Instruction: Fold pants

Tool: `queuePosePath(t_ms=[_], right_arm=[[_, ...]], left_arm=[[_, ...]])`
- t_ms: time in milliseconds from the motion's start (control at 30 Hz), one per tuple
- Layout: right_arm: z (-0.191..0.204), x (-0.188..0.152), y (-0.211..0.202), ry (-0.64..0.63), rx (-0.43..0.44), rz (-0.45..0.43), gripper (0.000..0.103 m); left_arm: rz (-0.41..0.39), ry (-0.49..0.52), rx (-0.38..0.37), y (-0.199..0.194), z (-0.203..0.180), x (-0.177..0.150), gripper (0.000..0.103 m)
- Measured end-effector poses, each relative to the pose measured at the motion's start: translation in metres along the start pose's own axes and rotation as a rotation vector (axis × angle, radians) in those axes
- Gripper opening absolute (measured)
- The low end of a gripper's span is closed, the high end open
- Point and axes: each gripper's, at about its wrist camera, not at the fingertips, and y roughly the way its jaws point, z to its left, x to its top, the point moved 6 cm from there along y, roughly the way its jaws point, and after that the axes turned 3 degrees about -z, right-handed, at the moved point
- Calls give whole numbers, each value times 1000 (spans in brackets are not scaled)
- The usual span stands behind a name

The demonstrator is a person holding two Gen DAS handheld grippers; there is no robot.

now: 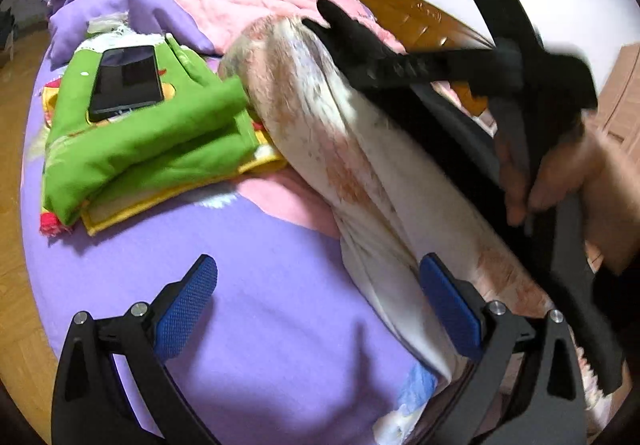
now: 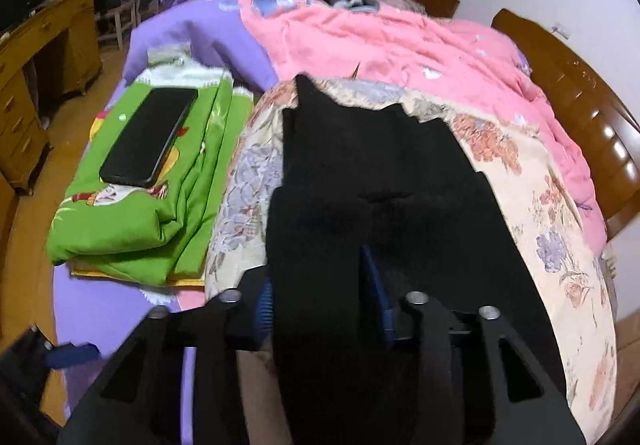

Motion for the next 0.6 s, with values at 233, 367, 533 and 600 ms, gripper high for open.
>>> queuePosePath(t_ms=[233, 367, 533, 600], right_arm=[[-46, 2, -29, 280, 199, -124, 21], [-60, -1, -36, 357, 252, -168, 20], [-65, -3, -42, 392, 259, -191, 20], [-61, -3, -41, 379, 256, -186, 20]], left_arm=[[17, -152, -214, -2, 1, 56, 101], [76, -254, -434, 35, -21, 126, 102], [119, -371, -519, 93, -38, 193, 101], [186, -362, -537, 113, -50, 201, 101]])
